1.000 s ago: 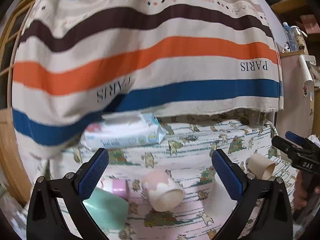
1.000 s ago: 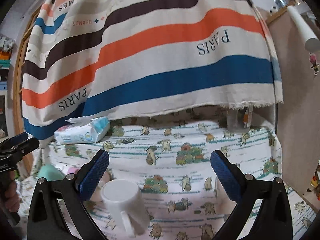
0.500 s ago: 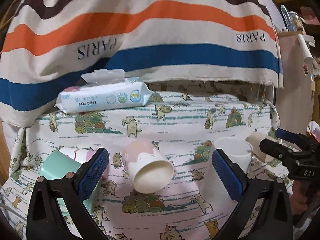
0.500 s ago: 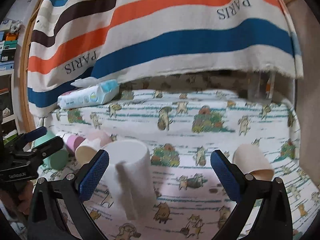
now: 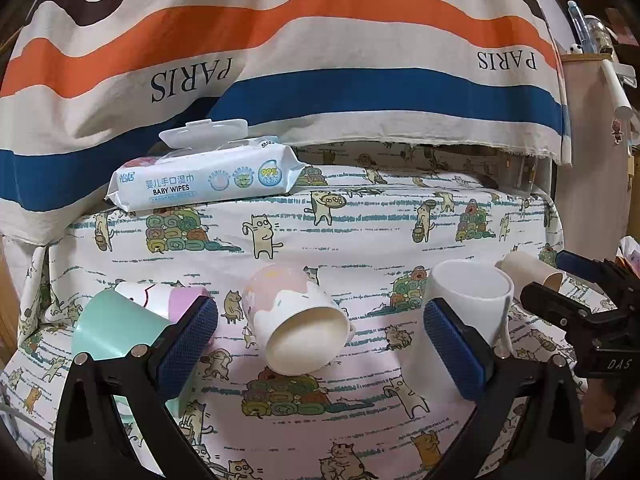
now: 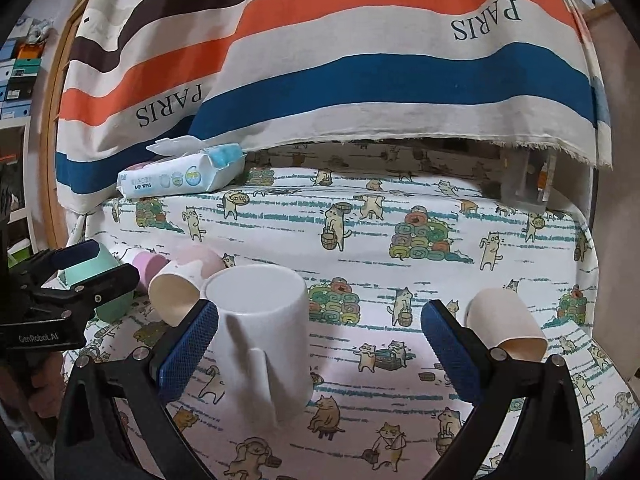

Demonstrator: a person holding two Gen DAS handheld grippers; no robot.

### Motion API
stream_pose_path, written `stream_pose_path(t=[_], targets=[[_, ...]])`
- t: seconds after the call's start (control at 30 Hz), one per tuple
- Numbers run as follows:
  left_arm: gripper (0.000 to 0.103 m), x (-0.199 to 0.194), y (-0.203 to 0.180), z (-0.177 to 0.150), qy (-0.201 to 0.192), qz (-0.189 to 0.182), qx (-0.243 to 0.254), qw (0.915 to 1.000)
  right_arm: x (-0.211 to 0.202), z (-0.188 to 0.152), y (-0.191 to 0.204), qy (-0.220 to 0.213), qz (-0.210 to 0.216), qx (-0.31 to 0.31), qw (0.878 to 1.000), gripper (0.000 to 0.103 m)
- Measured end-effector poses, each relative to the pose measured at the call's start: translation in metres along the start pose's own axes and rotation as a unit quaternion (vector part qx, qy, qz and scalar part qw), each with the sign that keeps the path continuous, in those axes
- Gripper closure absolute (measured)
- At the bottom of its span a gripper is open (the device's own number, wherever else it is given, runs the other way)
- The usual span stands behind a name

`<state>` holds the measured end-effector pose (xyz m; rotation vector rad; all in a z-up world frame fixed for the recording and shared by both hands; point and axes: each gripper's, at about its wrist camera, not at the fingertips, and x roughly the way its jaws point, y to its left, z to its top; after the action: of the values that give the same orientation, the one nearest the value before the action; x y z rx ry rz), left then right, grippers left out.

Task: Flip cup upside down

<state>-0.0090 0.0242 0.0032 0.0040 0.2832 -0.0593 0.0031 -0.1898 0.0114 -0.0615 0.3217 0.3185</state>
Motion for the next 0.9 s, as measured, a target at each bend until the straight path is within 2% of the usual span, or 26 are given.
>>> stream_pose_path(t=[0.9], targets=[[0.001, 0.0006, -0.0005, -0.0006, 0.003, 0.008, 0.002, 1.0, 0.0001, 0.0002, -0.0007, 0.001, -0.003, 0.0, 1.0, 0.001]])
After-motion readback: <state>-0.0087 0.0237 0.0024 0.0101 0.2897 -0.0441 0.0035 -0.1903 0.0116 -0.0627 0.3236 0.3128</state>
